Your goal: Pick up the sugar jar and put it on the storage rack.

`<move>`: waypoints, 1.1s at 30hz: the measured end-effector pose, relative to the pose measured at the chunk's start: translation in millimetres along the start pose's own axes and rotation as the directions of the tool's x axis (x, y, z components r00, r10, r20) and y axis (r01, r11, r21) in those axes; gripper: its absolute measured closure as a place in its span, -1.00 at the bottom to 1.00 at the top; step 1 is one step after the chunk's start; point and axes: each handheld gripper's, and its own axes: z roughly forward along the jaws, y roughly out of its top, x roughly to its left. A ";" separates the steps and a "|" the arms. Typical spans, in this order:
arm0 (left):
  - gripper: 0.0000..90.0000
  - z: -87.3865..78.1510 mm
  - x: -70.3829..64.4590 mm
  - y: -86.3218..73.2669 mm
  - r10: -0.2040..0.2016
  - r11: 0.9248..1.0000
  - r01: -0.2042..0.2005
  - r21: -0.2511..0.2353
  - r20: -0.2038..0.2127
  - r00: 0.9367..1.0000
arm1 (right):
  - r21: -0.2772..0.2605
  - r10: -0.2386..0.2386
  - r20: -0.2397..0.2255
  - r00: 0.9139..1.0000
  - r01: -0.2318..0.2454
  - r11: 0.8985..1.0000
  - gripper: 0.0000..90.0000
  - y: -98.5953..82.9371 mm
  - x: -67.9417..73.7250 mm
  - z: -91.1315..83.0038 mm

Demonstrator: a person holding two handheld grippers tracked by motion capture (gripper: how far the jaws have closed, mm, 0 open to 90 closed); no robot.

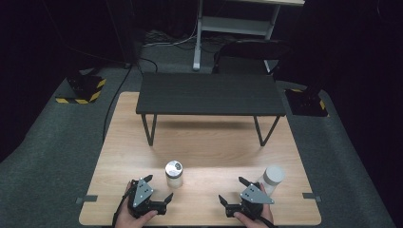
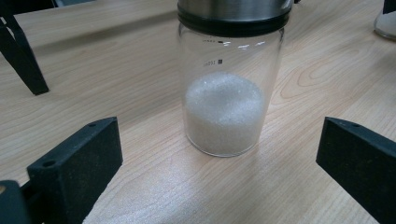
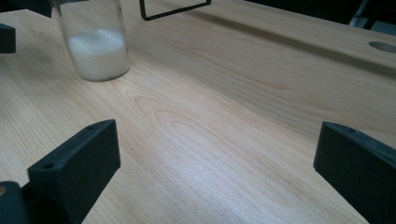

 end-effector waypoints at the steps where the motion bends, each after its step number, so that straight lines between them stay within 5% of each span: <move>1: -0.99 -0.1 0.0 -0.2 -0.004 1.000 0.004 -0.001 0.001 1.000 | -0.003 0.008 0.000 1.000 -0.008 1.000 -0.99 -0.6 -0.5 -0.1; 33: -0.99 -4.7 -2.2 -5.2 -0.015 1.000 0.015 -0.022 0.004 1.000 | -0.020 0.018 0.008 1.000 -0.017 1.000 -0.99 -3.2 -0.6 -0.8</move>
